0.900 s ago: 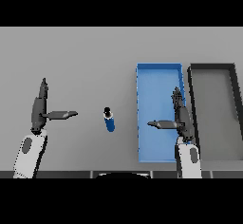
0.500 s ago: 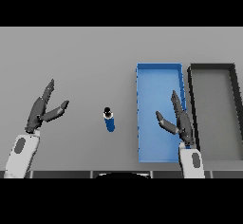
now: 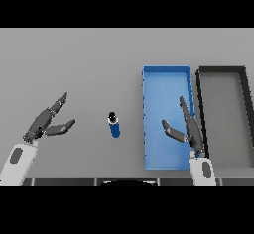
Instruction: Pick up the blue pipe and place it into the blue bin.
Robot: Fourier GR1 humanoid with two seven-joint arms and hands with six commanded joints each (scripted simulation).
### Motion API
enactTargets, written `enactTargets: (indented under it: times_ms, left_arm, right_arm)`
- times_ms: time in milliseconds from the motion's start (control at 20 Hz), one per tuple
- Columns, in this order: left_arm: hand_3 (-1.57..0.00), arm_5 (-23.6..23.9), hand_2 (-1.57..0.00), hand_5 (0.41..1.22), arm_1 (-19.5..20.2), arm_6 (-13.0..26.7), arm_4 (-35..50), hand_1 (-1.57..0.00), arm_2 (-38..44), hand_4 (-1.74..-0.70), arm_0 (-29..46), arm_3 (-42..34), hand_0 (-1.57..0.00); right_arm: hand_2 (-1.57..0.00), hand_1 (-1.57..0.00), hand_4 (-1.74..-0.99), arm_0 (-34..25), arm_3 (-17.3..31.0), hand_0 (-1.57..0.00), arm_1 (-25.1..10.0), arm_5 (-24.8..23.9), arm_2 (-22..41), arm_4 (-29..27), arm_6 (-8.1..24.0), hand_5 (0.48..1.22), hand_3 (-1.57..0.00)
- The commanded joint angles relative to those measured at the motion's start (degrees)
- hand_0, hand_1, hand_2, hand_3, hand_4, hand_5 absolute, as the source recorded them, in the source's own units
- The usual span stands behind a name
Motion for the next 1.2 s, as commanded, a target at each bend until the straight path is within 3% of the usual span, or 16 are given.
enactTargets:
  times_ms: [0, 200, 450, 650, 800, 1150]
  left_arm:
    - [0.0, -1.44, 0.0, 0.567, 0.46, -0.69, -0.11, 0.0, -1.07, -1.1, 1.12, -1.56, 0.0]
    - [0.0, -4.1, 0.0, 0.503, -0.73, 1.79, -0.92, 0.0, -5.97, -1.14, 2.01, -6.23, 0.0]
    - [0.0, -2.34, 0.0, 0.469, -5.19, 2.99, -6.67, 0.0, -10.87, -1.18, 1.04, -6.56, 0.0]
    - [0.0, -1.34, 0.0, 0.465, -9.19, 2.37, -9.54, 0.0, -13.14, -1.19, 0.07, -3.56, 0.0]
    - [0.0, -1.34, 0.0, 0.467, -13.69, 5.28, -9.54, 0.0, -14.41, -1.2, -2.85, 0.19, 0.0]
    - [0.0, -1.14, 0.0, 0.462, -19.65, 2.47, -13.24, 0.0, -16.57, -1.13, -8.04, 8.75, 0.0]
  right_arm:
    - [0.0, 0.0, -1.193, -0.12, -0.28, 0.0, 0.16, 0.28, 0.45, 0.05, -0.47, 0.605, 0.0]
    - [0.0, 0.0, -1.208, 0.03, 0.26, 0.0, 0.56, 0.66, 1.08, 0.32, -1.01, 0.611, 0.0]
    - [0.0, 0.0, -1.221, 0.25, -0.89, 0.0, 0.3, 0.87, 0.6, -0.48, -0.03, 0.618, 0.0]
    - [0.0, 0.0, -1.23, 1.28, -1.94, 0.0, 0.96, 0.36, 1.43, 0.4, 0.31, 0.622, 0.0]
    - [0.0, 0.0, -1.229, 1.86, -2.32, 0.0, 0.7, 0.34, 0.98, 0.06, -0.63, 0.621, 0.0]
    - [0.0, 0.0, -1.201, 2.14, -2.06, 0.0, 0.38, 0.37, 0.69, 0.38, -0.13, 0.605, 0.0]
